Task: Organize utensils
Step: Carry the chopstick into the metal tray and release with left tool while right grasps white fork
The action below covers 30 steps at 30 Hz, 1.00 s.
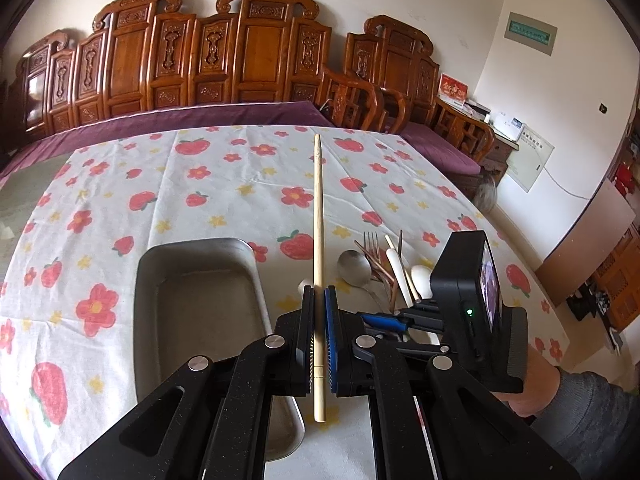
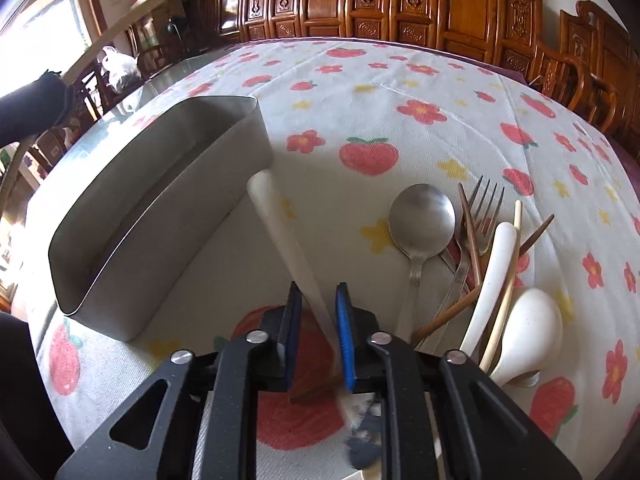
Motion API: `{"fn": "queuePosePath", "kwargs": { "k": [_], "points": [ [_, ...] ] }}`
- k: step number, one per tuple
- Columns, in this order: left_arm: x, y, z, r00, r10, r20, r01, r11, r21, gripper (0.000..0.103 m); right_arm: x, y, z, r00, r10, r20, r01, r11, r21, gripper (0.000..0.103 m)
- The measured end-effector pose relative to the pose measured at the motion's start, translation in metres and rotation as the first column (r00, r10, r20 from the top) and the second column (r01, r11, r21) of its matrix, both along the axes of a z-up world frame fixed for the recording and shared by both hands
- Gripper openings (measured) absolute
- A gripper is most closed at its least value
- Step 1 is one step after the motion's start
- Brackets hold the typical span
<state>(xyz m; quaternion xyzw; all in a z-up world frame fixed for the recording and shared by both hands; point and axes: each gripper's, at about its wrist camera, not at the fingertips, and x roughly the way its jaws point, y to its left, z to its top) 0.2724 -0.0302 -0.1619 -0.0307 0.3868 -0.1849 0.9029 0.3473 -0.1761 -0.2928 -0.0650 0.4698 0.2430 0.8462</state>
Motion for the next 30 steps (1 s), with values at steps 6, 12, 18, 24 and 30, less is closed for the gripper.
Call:
{"fn": "queuePosePath", "kwargs": {
  "k": [6, 12, 18, 24, 30],
  "points": [
    [-0.008, 0.01, 0.009, 1.0, 0.016, 0.027, -0.016, 1.0, 0.006, 0.004, 0.001, -0.023, 0.018, 0.997, -0.077, 0.027, 0.074, 0.994, 0.075, 0.008],
    [-0.013, 0.021, 0.011, 0.999, 0.032, 0.036, -0.033, 0.999, 0.015, 0.004, 0.001, -0.039, 0.052, 0.987, -0.14, 0.073, 0.127, 0.979, 0.161, 0.008],
    [-0.015, 0.035, 0.001, 0.999, 0.046, 0.006, -0.046, 0.999, 0.027, 0.004, -0.002, -0.032, 0.08, 0.982, -0.143, 0.121, 0.12, 0.977, 0.178, 0.008],
    [-0.008, 0.047, -0.024, 0.996, 0.057, -0.069, -0.052, 0.997, 0.064, 0.004, -0.013, -0.011, 0.089, 0.986, -0.103, 0.132, 0.08, 0.983, 0.165, 0.008],
    [-0.002, 0.053, -0.051, 0.989, 0.067, -0.135, -0.05, 0.991, 0.123, 0.004, -0.02, 0.01, 0.091, 0.99, -0.061, 0.127, 0.041, 0.987, 0.157, 0.008]
  ]
}}
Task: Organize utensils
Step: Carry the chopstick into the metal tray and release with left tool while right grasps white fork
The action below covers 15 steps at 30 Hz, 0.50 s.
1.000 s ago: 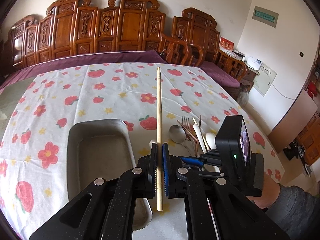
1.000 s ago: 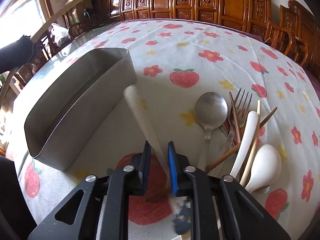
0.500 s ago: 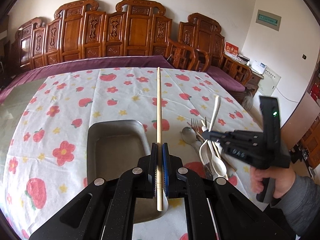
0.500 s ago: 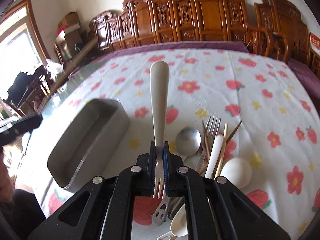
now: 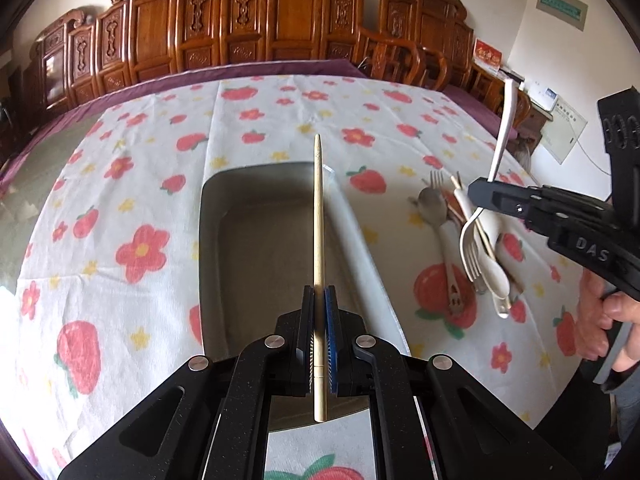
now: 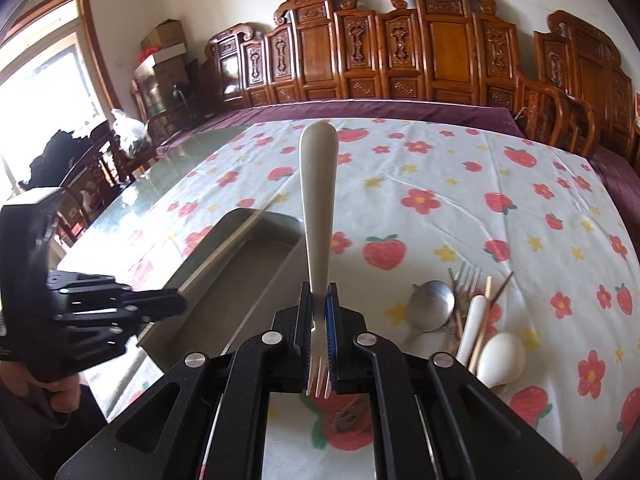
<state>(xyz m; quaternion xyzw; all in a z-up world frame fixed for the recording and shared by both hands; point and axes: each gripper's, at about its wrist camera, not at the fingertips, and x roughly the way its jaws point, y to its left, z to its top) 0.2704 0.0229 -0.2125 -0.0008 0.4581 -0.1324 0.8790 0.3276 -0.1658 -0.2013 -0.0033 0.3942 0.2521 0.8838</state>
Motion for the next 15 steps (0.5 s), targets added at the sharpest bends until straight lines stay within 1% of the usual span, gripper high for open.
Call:
{"fn": "queuePosePath", "kwargs": {
  "k": [4, 10, 15],
  "points": [
    [0.007, 0.007, -0.007, 1.0, 0.02, -0.024, -0.02, 1.0, -0.006, 0.004, -0.002, 0.012, 0.002, 1.0, 0.021, 0.003, -0.021, 1.0, -0.005, 0.008],
    [0.015, 0.008, -0.016, 0.998, 0.039, -0.05, -0.039, 0.999, 0.009, 0.005, -0.003, 0.026, 0.006, 0.999, 0.043, -0.003, -0.043, 0.999, 0.004, 0.008],
    [0.016, 0.013, -0.007, 0.998, 0.047, -0.029, -0.047, 0.999, -0.008, 0.011, -0.003, 0.04, 0.009, 0.998, 0.058, -0.01, -0.058, 0.998, 0.009, 0.008]
  ]
}}
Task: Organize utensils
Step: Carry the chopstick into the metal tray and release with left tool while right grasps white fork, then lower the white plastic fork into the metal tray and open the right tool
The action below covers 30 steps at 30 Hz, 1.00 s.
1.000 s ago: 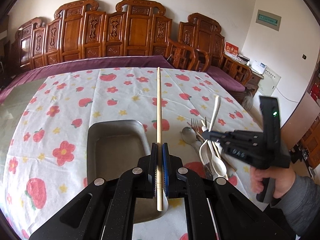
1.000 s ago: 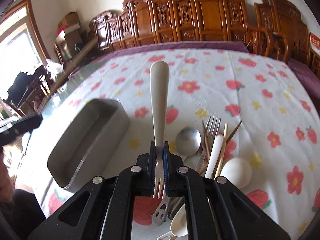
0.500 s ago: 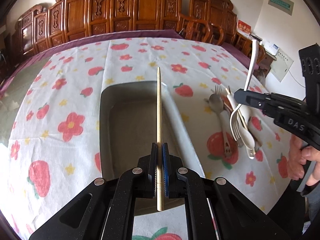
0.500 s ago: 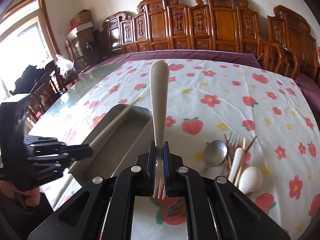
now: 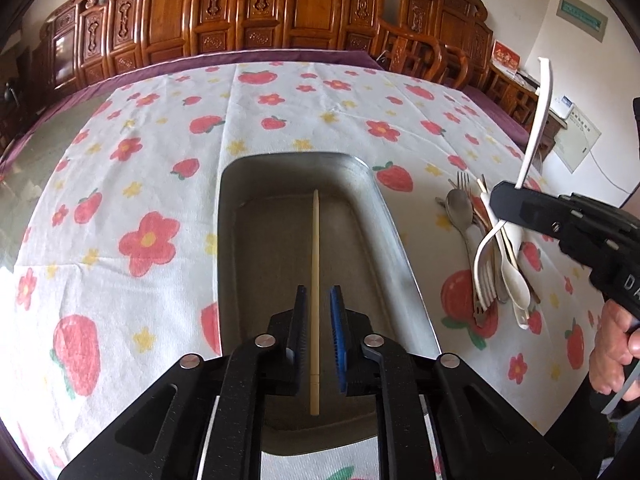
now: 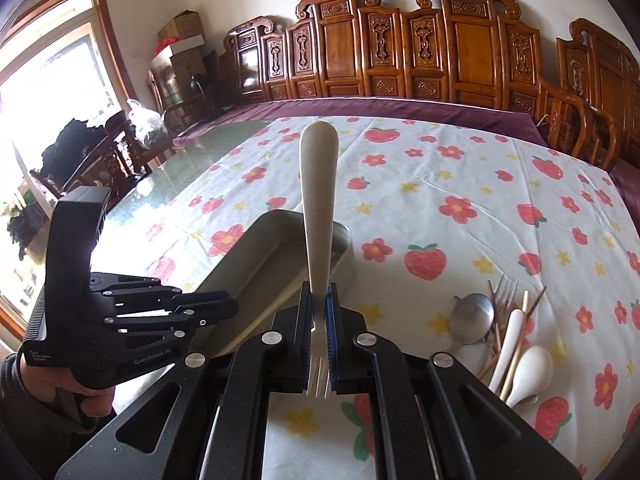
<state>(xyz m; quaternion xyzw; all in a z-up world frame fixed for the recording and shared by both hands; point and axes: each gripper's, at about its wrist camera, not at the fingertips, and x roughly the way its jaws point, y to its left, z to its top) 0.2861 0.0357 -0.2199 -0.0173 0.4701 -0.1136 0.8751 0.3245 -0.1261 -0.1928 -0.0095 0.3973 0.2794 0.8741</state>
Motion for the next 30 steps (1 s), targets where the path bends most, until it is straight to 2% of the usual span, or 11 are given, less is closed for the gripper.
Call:
{"fn": "queuePosePath", "kwargs": {
  "k": [3, 7, 13, 20, 30],
  "points": [
    [-0.004, 0.005, 0.013, 0.999, 0.002, 0.044, -0.003, 1.0, 0.011, 0.012, 0.0, 0.011, 0.002, 1.0, 0.013, -0.006, -0.013, 1.0, 0.008, 0.008],
    [-0.007, 0.023, 0.028, 0.996, 0.038, 0.086, -0.037, 0.999, -0.013, 0.012, 0.001, 0.027, 0.001, 0.999, 0.029, -0.023, -0.029, 0.999, 0.024, 0.008],
    [-0.011, 0.046, 0.042, 0.988, 0.088, 0.129, -0.086, 0.996, -0.016, 0.012, 0.004, 0.054, -0.013, 0.997, 0.054, -0.061, -0.053, 0.999, 0.01, 0.008],
    [-0.013, 0.058, 0.047, 0.982, 0.117, 0.15, -0.117, 0.993, -0.007, 0.013, 0.006, 0.078, -0.039, 0.991, 0.068, -0.113, -0.072, 0.997, -0.025, 0.008],
    [-0.013, 0.062, 0.048, 0.981, 0.123, 0.153, -0.122, 0.992, -0.013, 0.013, 0.007, 0.082, -0.067, 0.984, 0.061, -0.165, -0.073, 0.995, -0.063, 0.009]
  ]
}}
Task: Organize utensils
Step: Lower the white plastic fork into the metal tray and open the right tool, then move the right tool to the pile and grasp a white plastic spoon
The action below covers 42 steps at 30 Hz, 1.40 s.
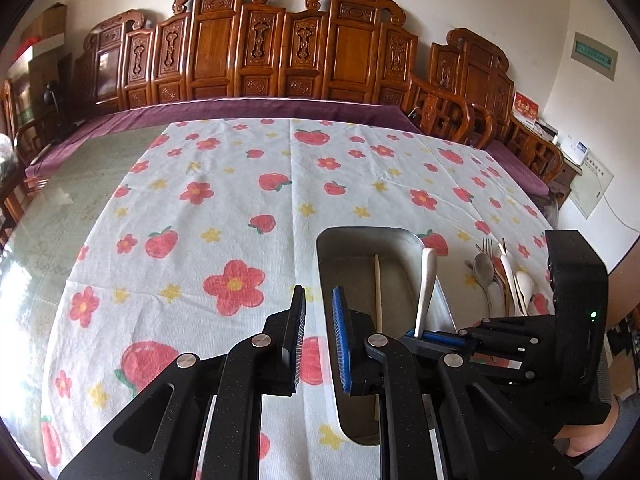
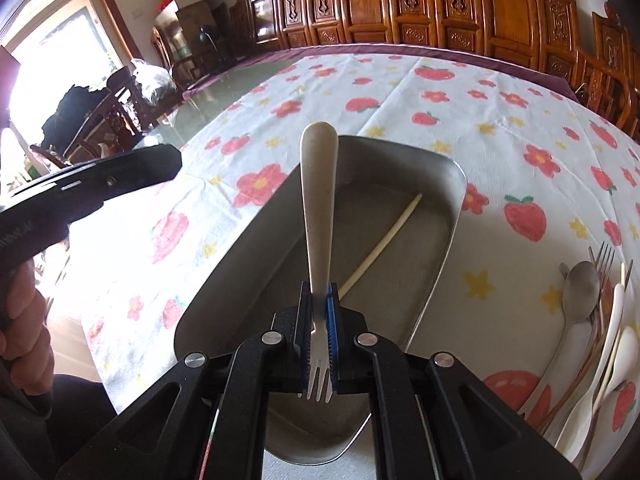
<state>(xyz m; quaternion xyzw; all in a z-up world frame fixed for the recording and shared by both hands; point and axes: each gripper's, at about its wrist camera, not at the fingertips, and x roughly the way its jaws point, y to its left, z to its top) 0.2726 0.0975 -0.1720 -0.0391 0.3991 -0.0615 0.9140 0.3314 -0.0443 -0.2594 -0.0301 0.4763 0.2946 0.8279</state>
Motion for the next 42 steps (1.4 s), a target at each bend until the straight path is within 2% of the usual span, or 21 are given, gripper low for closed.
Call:
{"fn": "queuePosePath", "kwargs": {
  "k": [9, 15, 16, 18, 20, 23, 24, 27, 31, 35, 39, 42],
  "points": [
    [0.0, -0.001, 0.0, 1.0, -0.002, 0.001, 0.002, 1.0, 0.002, 0.013, 0.0, -0.005, 0.001, 1.0, -0.001, 0.014, 0.002, 1.0, -0.01, 0.01],
    [0.001, -0.011, 0.0, 1.0, -0.016, 0.002, 0.016, 1.0, 0.001, 0.015, -0.013, -0.032, 0.03, 0.997, -0.021, 0.079, 0.021, 1.0, 0.009, 0.01],
    [0.002, -0.015, 0.0, 1.0, -0.023, 0.005, 0.022, 1.0, 0.004, 0.018, -0.015, -0.038, 0.035, 0.996, -0.029, 0.089, 0.028, 1.0, 0.009, 0.01],
    [0.001, -0.023, 0.003, 0.999, -0.03, 0.02, 0.03, 0.999, 0.013, 0.032, -0.024, -0.059, 0.047, 0.991, -0.059, 0.121, 0.058, 0.998, 0.006, 0.01],
    [0.002, -0.031, 0.006, 0.999, -0.045, 0.03, 0.045, 0.999, 0.005, 0.034, -0.029, -0.082, 0.056, 0.985, -0.094, 0.143, 0.095, 0.995, -0.002, 0.01],
    [0.003, -0.045, 0.007, 0.997, -0.064, 0.037, 0.064, 0.998, 0.004, 0.046, -0.035, -0.111, 0.06, 0.974, -0.142, 0.174, 0.15, 0.988, -0.031, 0.01],
    [0.004, -0.049, 0.007, 0.997, -0.071, 0.037, 0.07, 0.998, 0.006, 0.047, -0.037, -0.124, 0.061, 0.969, -0.162, 0.189, 0.174, 0.983, -0.05, 0.013],
    [0.006, -0.064, 0.006, 0.995, -0.093, 0.038, 0.093, 0.996, 0.003, 0.052, -0.038, -0.152, 0.057, 0.959, -0.21, 0.192, 0.23, 0.97, -0.084, 0.02],
    [0.007, -0.085, 0.006, 0.99, -0.132, 0.046, 0.132, 0.991, 0.006, 0.053, -0.04, -0.18, 0.044, 0.95, -0.255, 0.179, 0.278, 0.953, -0.122, 0.02],
    [0.007, -0.103, 0.005, 0.985, -0.166, 0.05, 0.166, 0.986, 0.0, 0.053, -0.044, -0.185, 0.027, 0.949, -0.273, 0.16, 0.296, 0.944, -0.142, 0.02],
    [0.008, -0.115, 0.001, 0.982, -0.184, 0.045, 0.185, 0.983, -0.004, 0.053, -0.045, -0.179, 0.01, 0.954, -0.262, 0.145, 0.285, 0.944, -0.169, 0.027],
    [0.007, -0.123, -0.001, 0.979, -0.2, 0.041, 0.2, 0.98, 0.005, 0.053, -0.039, -0.175, -0.001, 0.957, -0.252, 0.14, 0.276, 0.941, -0.194, 0.028]
  ]
}}
